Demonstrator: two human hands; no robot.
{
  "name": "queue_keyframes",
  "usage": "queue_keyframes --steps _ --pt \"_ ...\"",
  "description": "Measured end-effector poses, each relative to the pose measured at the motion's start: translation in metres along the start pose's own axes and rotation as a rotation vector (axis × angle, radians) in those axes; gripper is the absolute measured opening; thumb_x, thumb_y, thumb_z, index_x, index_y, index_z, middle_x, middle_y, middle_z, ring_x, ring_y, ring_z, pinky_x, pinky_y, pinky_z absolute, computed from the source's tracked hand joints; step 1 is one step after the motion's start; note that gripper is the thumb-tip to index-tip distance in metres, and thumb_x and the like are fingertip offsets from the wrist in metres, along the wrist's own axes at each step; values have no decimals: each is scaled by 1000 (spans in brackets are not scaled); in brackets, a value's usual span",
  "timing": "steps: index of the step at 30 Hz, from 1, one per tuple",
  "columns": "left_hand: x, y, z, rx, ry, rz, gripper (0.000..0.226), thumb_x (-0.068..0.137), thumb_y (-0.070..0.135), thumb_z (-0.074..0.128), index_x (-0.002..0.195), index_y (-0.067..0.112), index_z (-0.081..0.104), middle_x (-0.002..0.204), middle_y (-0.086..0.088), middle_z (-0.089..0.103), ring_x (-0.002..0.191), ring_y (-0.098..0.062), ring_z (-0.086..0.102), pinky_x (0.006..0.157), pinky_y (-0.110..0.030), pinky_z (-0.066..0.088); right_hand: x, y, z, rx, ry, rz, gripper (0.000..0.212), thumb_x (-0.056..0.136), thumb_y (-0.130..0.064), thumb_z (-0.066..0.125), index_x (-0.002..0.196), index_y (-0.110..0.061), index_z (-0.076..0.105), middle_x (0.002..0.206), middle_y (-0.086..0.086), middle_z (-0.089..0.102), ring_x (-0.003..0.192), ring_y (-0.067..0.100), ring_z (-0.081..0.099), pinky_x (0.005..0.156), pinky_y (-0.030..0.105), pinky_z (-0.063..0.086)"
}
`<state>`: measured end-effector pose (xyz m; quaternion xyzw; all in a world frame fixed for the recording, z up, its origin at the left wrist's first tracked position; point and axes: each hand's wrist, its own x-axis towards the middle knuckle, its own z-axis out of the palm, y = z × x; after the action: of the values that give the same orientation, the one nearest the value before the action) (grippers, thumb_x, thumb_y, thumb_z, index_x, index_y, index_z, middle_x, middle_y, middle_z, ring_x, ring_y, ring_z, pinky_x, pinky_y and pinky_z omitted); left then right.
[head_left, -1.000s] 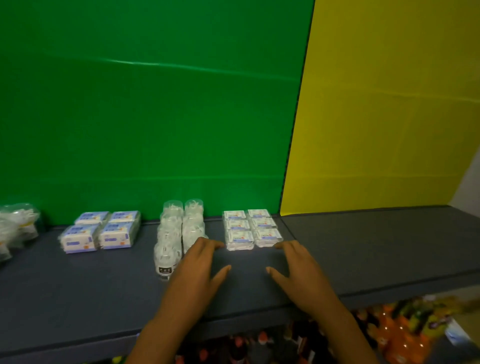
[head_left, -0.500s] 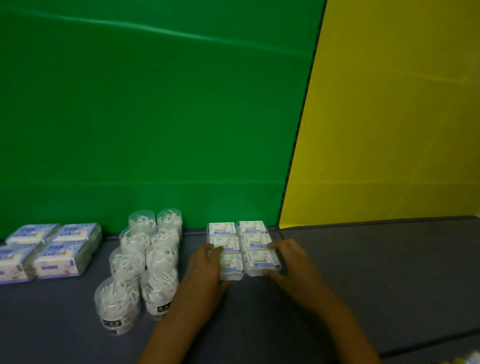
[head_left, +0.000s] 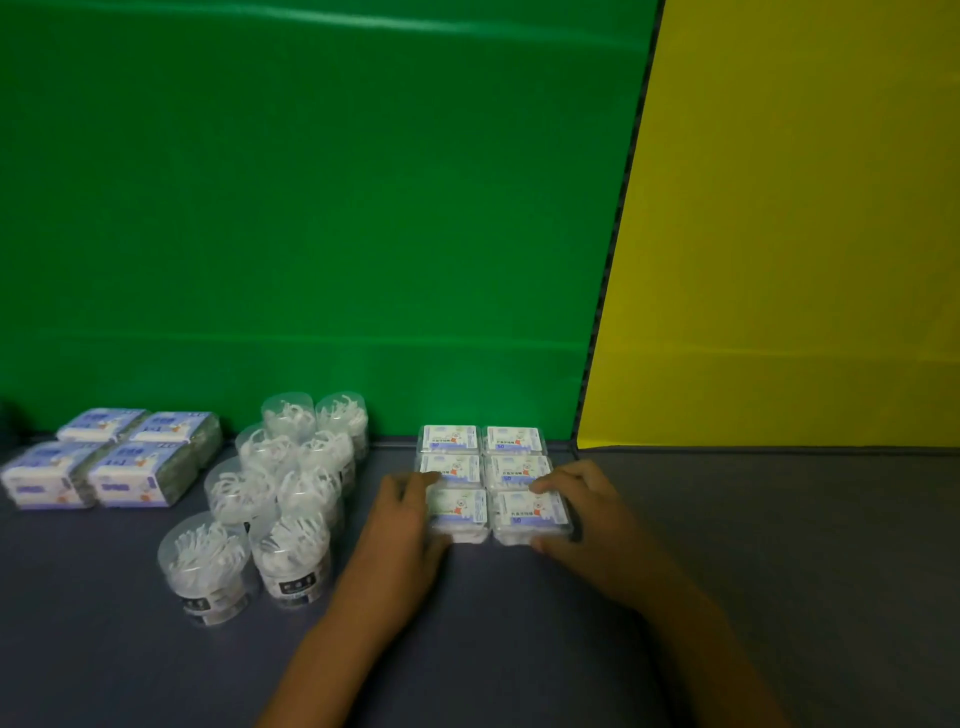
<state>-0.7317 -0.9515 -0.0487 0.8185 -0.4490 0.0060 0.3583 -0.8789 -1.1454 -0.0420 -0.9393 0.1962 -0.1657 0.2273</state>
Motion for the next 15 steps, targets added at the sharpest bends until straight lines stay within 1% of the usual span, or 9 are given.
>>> queue_keyframes --steps 2,3,5,6,7,9,12,14,15 --pt "0 1 -2 -44 -16 -42 73 80 23 73 141 28 33 137 2 33 114 -16 52 101 -20 38 1 2 -1 50 3 19 65 77 -35 80 133 -33 47 125 -16 32 112 -1 40 78 -3 33" --pt "2 2 -4 -52 -32 -67 78 79 27 75 143 27 30 139 1 32 120 -15 48 100 -15 33 3 1 -2 81 -10 34 71 76 -35 81 137 -32 44 127 -16 31 112 -1 39 83 -1 34" --pt "7 3 -4 -49 -49 -90 82 79 29 75 145 23 28 145 -1 34 130 -14 40 96 -9 24 8 1 -3 117 -62 48 76 76 -36 82 140 -29 42 133 -12 33 113 -1 40 97 10 40" --pt "8 3 -3 -47 -47 -89 82 79 28 75 146 21 28 146 -2 35 132 -15 37 95 -8 21 10 2 -4 116 -92 47 77 76 -35 82 142 -27 43 136 -10 34 113 -1 41 99 11 40" --pt "9 2 -2 -51 -47 -94 82 78 28 76 146 20 29 147 -3 37 134 -14 36 96 -8 19 11 3 -5 109 -112 41 77 76 -36 82 142 -26 43 137 -8 34 112 -1 40 96 7 38" --pt "10 1 -2 -66 -41 -91 84 77 28 77 145 21 29 144 0 39 131 -10 37 98 -8 20 14 4 -8 90 -140 30 79 76 -38 82 143 -27 41 140 -8 32 114 0 38 91 4 33" --pt "13 -1 0 -111 -52 -74 91 69 32 81 144 26 29 133 11 39 123 -2 34 100 -12 25 19 9 -11 75 -182 35 99 70 -46 84 149 -29 28 150 -8 18 130 10 33 106 22 31" --pt "20 0 1 -103 -83 -65 102 61 43 84 144 29 25 133 14 37 126 -6 33 106 -23 30 25 13 -11 85 -227 39 113 65 -50 86 153 -30 17 158 -7 5 144 16 20 113 29 26" --pt "24 0 1 -110 -98 -65 104 58 47 84 142 33 25 134 15 37 127 -7 34 108 -28 32 29 16 -10 94 -248 39 118 64 -51 86 154 -31 13 160 -8 0 146 16 15 114 29 23"
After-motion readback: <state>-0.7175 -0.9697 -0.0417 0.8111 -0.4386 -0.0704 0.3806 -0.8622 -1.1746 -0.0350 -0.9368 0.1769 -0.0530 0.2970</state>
